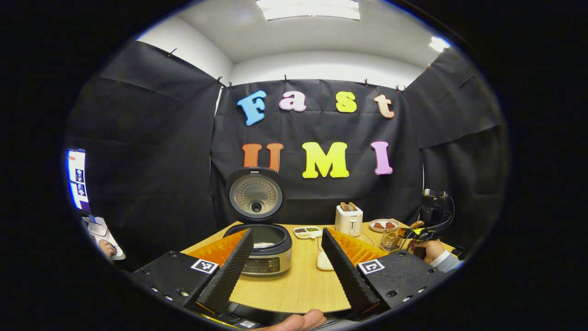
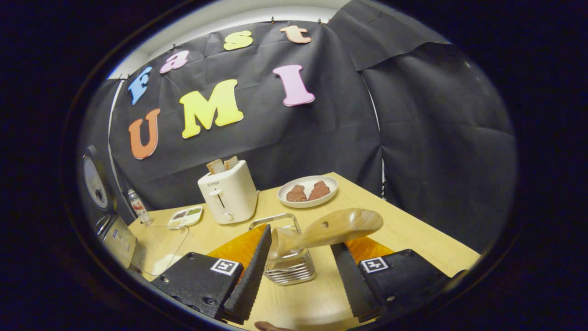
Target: Close the left gripper, press the button to open the rice cooker; take a wooden spoon from the chopstick holder with the right hand, scoop a spoonful of rice and pour it into the rice cooker, then put the wooden spoon back into the chopstick holder.
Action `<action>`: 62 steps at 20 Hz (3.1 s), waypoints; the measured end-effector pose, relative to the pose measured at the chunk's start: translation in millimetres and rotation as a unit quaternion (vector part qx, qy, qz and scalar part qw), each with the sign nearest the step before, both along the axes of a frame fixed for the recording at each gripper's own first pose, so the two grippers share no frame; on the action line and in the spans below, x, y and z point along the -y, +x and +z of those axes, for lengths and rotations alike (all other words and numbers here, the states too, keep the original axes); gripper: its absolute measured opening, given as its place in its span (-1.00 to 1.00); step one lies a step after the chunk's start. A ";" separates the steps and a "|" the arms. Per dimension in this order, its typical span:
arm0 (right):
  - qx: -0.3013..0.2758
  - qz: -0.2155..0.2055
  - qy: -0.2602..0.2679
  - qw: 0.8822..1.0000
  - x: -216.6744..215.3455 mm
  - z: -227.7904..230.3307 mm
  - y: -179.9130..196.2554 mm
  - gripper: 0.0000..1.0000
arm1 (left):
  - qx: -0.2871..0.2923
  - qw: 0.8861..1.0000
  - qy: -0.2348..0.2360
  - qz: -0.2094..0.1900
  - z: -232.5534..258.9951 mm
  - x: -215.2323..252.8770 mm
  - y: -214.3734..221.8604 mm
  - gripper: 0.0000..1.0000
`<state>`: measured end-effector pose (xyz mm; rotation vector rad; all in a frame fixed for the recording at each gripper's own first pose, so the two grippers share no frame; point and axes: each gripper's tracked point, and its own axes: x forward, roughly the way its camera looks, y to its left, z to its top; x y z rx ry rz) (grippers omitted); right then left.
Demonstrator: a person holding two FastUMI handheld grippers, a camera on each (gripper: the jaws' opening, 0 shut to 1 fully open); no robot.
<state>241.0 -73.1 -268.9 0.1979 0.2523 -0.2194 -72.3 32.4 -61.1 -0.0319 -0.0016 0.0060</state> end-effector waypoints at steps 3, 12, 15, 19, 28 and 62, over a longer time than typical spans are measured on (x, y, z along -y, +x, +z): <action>0.004 -0.012 -0.009 1.000 7.9 -1.5 5.1 0.15 | -0.020 1.000 -0.007 0.000 -16.0 -5.8 7.8 0.91; 0.013 0.027 0.007 1.000 -5.2 15.4 20.7 -0.58 | -0.028 1.000 -0.013 0.002 -26.6 -13.0 16.6 0.91; 0.005 0.035 0.007 0.999 -10.8 19.3 25.1 -0.66 | -0.024 1.000 0.004 0.001 -27.1 -11.2 17.1 0.90; 0.016 0.038 -0.009 0.999 -14.1 40.5 23.0 -0.72 | -0.017 1.000 0.026 0.007 -21.7 -14.0 14.7 0.90; 0.063 0.051 -0.025 0.996 -29.2 118.5 -12.6 -0.72 | -0.010 1.000 -0.002 0.003 -13.4 -21.4 0.6 0.91; 0.020 0.201 -0.087 0.976 -239.4 79.8 4.0 -0.72 | -0.036 0.999 0.001 0.020 -45.8 -64.5 -3.1 0.90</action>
